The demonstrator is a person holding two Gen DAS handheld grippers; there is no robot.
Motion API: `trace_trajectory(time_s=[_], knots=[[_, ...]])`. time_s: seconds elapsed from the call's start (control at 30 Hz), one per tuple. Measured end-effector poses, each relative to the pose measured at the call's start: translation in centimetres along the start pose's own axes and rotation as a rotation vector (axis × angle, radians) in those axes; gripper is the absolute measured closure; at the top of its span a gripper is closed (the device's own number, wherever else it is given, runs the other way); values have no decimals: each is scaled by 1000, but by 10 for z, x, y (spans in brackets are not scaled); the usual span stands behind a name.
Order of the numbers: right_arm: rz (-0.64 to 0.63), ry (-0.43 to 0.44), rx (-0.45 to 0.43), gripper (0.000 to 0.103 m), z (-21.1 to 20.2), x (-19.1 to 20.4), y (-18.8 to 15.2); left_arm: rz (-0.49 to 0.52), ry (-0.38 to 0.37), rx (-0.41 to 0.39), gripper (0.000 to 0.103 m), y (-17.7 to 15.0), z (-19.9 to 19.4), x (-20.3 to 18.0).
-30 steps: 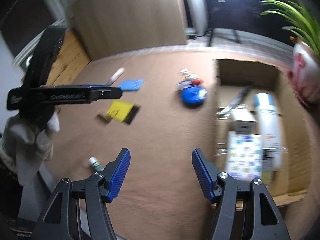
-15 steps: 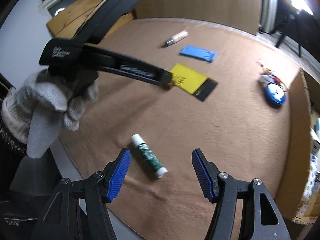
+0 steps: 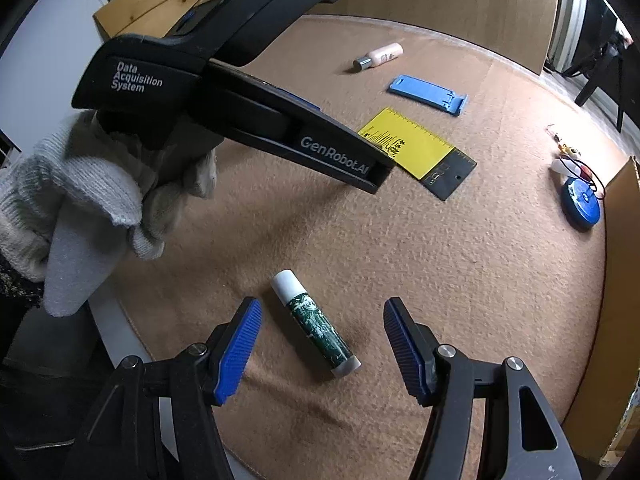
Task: Organize objects
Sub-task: 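Grasp the wooden clothespin with the left tool while the right tool grasps the lip balm, then carry the clothespin and lip balm into the box and open both tools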
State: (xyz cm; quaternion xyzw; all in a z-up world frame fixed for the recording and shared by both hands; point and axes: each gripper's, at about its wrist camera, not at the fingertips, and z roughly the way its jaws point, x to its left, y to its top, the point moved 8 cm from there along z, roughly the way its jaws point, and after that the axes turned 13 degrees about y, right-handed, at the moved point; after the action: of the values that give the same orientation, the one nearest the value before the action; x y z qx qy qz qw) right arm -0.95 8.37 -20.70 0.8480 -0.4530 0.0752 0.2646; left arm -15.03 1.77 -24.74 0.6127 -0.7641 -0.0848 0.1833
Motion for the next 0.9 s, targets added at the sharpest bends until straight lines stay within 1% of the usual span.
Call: trace_trajectory(time_s=[0.1, 0.23, 0.3, 0.33, 0.47, 0.6, 0.67, 0.8, 0.9], knots=[[-10, -7, 6, 45, 3, 2, 0, -16, -17, -1, 27, -2, -1, -1], [-24, -24, 13, 51, 6, 2, 0, -29, -1, 0, 27, -1, 2, -3], [-26, -26, 21, 58, 8, 1, -1, -42, 3, -3, 28, -1, 1, -2], [-26, -28, 24, 59, 8, 1, -2, -46, 0, -3, 29, -1, 0, -2], [-27, -31, 38, 68, 10, -1, -5, -43, 17, 0, 39, -2, -1, -4], [-28, -21, 51, 81, 12, 0, -8, -42, 6, -2, 39, -6, -5, -7], [-28, -23, 49, 82, 11, -1, -9, -49, 3, -1, 39, -3, -4, -12], [-17, -26, 34, 89, 5, -4, -10, -71, -17, 3, 39, -5, -8, -8], [6, -24, 13, 89, -3, -11, -12, -81, -30, 1, 39, -6, -11, -6]])
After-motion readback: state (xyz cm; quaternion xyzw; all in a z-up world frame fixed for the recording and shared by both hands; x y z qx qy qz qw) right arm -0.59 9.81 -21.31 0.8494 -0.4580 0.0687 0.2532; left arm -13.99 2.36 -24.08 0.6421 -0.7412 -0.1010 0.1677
